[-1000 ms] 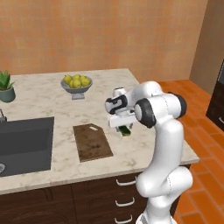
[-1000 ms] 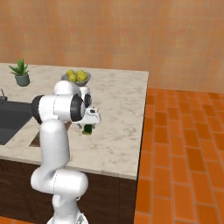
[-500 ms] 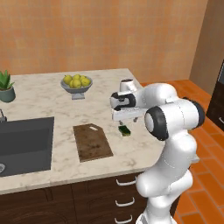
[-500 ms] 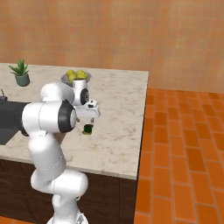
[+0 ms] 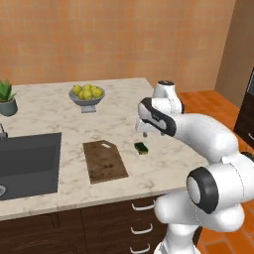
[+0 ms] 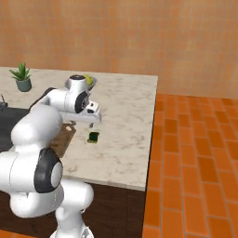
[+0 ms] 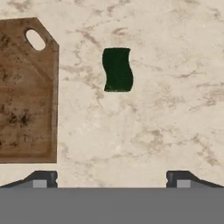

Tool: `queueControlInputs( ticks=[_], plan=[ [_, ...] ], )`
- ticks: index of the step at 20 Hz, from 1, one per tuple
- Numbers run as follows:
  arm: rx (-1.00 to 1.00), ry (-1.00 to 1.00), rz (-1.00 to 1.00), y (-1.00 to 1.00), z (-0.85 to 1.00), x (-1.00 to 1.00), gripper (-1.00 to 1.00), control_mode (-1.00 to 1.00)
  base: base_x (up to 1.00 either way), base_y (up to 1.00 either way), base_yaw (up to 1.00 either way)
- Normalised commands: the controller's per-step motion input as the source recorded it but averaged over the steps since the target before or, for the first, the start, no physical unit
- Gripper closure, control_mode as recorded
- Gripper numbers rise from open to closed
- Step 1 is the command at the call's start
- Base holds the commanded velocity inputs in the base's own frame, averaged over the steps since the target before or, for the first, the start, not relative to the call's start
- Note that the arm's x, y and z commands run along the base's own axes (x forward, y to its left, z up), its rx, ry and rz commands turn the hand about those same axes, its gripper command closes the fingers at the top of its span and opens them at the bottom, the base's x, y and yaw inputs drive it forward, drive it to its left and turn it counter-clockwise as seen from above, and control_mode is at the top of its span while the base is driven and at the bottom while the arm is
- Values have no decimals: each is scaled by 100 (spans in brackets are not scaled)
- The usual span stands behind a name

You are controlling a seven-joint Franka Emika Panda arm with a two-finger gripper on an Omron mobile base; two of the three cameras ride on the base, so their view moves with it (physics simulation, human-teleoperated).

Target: Pick up the sponge from the counter and clean the cutting board by briefly scrubbing or pressing down on the cutting board. Once finished, release the sponge.

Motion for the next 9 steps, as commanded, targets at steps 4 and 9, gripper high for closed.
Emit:
queueControlInputs(
  ticks=[4, 9],
  plan=[
    [8, -26, 0, -21, 25, -100, -100, -100, 0, 0, 0],
    [7, -29, 0, -10, 23, -100, -100, -100, 0, 0, 0]
  ],
)
